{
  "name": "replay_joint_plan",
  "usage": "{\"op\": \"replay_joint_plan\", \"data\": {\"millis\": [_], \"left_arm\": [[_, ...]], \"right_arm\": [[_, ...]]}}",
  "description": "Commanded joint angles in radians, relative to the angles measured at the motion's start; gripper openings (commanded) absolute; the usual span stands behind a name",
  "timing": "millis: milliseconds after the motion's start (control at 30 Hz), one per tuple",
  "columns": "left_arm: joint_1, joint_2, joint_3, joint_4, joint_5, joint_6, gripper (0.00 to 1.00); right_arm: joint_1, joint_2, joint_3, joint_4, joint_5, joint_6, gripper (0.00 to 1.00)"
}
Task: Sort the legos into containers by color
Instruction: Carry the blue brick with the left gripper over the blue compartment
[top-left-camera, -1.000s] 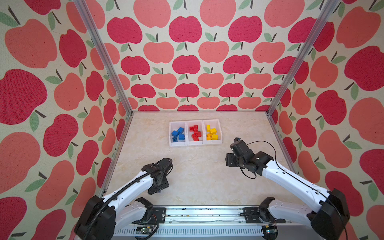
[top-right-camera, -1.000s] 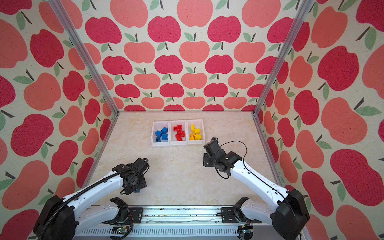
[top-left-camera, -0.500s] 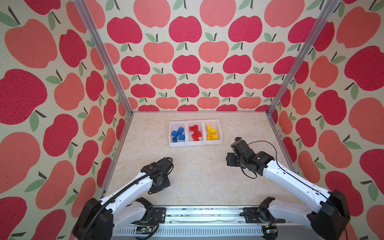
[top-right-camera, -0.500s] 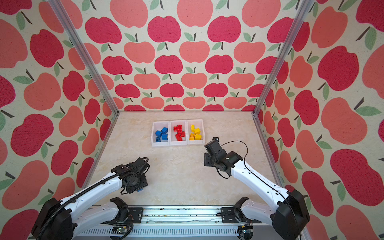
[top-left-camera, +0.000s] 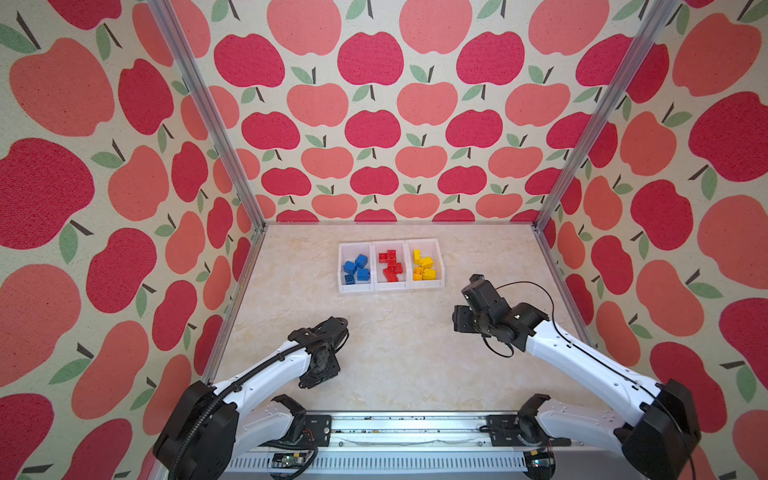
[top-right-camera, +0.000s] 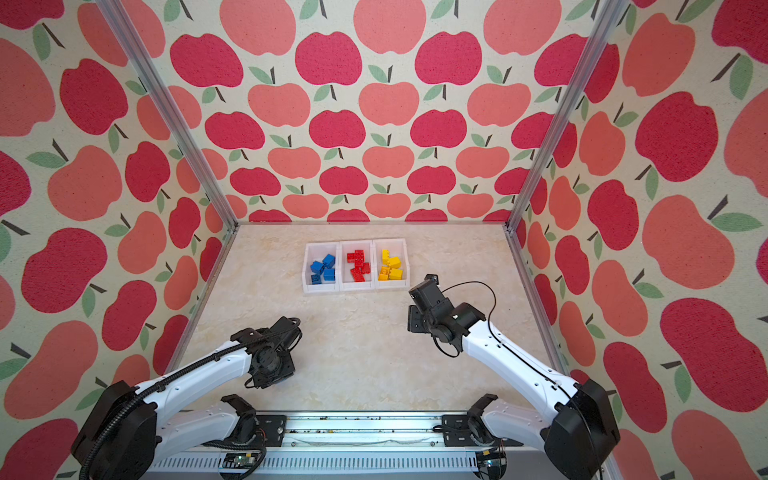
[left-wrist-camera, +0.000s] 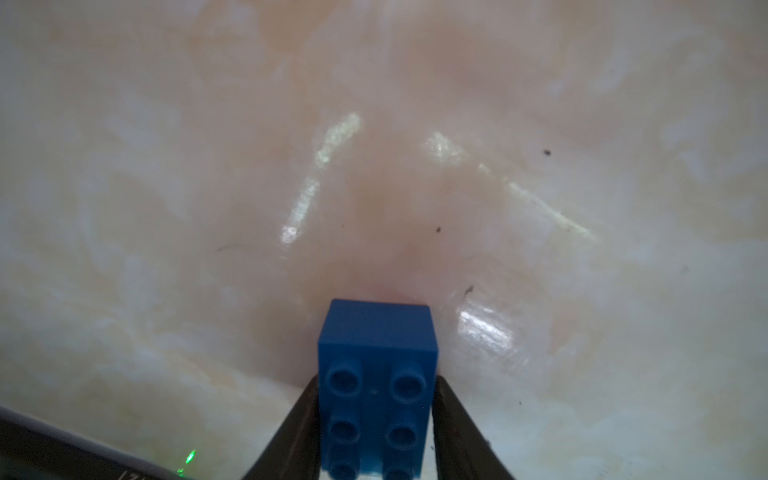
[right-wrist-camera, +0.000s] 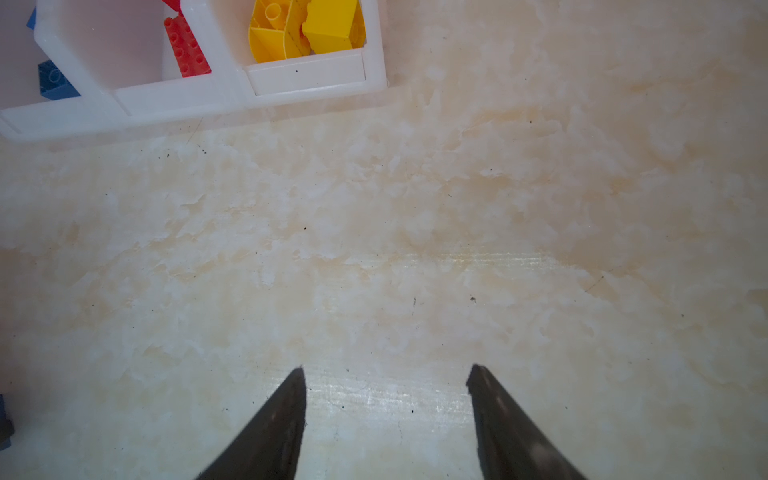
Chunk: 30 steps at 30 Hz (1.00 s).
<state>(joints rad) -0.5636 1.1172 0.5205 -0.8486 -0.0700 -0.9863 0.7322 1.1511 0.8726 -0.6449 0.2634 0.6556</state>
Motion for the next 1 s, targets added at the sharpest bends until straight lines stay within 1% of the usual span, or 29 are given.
{"op": "replay_joint_plan", "data": {"millis": [0,67,167,200,233,367,533,633,767,967], "left_arm": [[-0.005,-0.014,-0.01,-0.009,-0.014,-0.025,0.37],[-0.005,-0.02,-0.005,-0.016,-0.014,-0.024,0.33],[-0.008,-0.025,0.005,-0.029,-0.019,-0.026,0.29],[-0.009,-0.025,0.01,-0.034,-0.022,-0.026,0.29],[-0.011,-0.054,0.019,-0.042,-0.026,-0.025,0.28],[-0.023,-0.067,0.074,-0.071,-0.054,-0.014,0.27],[-0.038,-0.034,0.181,-0.076,-0.09,0.05,0.26],[-0.04,0.026,0.259,-0.049,-0.119,0.118,0.26],[-0.03,0.114,0.37,0.028,-0.147,0.233,0.26],[0.027,0.3,0.562,0.135,-0.115,0.4,0.26]], "right_arm": [[-0.008,-0.017,-0.009,-0.012,0.012,0.0,0.64],[-0.008,-0.014,-0.008,-0.011,0.01,0.001,0.65],[-0.008,-0.014,-0.006,-0.01,0.01,0.0,0.64],[-0.008,-0.016,-0.007,-0.01,0.01,0.0,0.64],[-0.008,-0.017,-0.008,-0.009,0.01,0.0,0.64],[-0.008,-0.021,-0.012,-0.007,0.01,0.003,0.64],[-0.008,-0.027,-0.019,-0.004,0.007,0.006,0.64],[-0.008,-0.026,-0.021,0.0,0.005,0.006,0.64],[-0.008,-0.027,-0.02,0.004,0.004,0.007,0.64],[-0.008,-0.032,-0.02,0.002,0.003,0.009,0.64]]}}
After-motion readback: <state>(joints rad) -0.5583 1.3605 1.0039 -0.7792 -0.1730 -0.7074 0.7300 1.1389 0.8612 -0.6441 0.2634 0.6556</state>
